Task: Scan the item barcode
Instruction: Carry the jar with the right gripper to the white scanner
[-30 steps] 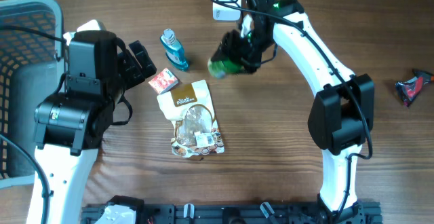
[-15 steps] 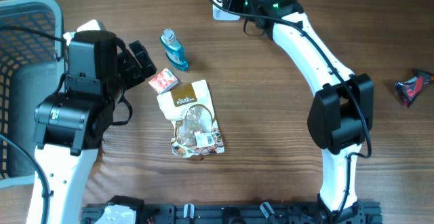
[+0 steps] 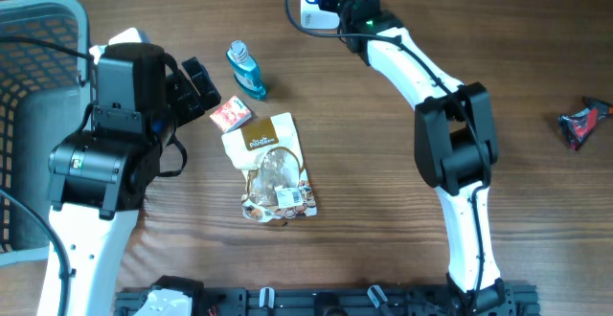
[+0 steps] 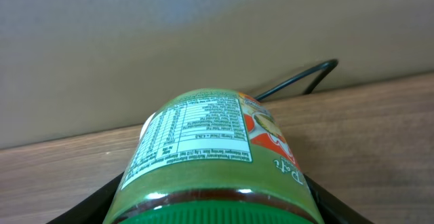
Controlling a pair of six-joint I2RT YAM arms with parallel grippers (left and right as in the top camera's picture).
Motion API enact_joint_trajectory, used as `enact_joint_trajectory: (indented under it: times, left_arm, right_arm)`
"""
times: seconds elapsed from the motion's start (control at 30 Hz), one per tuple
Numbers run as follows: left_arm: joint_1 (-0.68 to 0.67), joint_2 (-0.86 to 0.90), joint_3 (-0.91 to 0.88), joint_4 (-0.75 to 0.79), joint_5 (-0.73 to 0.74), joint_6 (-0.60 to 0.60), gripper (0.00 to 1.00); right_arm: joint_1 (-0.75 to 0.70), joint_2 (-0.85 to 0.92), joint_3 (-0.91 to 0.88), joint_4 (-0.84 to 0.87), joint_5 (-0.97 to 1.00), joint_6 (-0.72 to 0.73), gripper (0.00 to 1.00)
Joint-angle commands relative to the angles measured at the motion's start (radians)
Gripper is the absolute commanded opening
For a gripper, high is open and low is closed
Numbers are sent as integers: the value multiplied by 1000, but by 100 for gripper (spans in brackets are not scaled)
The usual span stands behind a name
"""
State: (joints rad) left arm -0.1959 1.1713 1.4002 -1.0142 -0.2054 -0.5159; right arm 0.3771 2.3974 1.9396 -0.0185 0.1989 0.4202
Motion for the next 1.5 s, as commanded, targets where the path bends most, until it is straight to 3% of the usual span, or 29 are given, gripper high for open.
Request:
enact_joint_trajectory:
  times: [0.0,0.63,1.0,1.2,1.47]
  left_arm:
    - [5,-11,12,2,-13,15,100]
    - [5,-11,12,2,-13,15,100]
    - [5,-11,12,2,-13,15,100]
    - [5,-11,12,2,-13,15,100]
    - [5,-11,12,2,-13,15,100]
  right_arm:
    - [12,18,22,65,71,-61,54]
    - [89,108,22,311,235,-320,54]
    - [90,110,22,314,286,-344,54]
    - [122,100,23,345,418,-478,56]
    - [142,-53,23,266,521,-521,55]
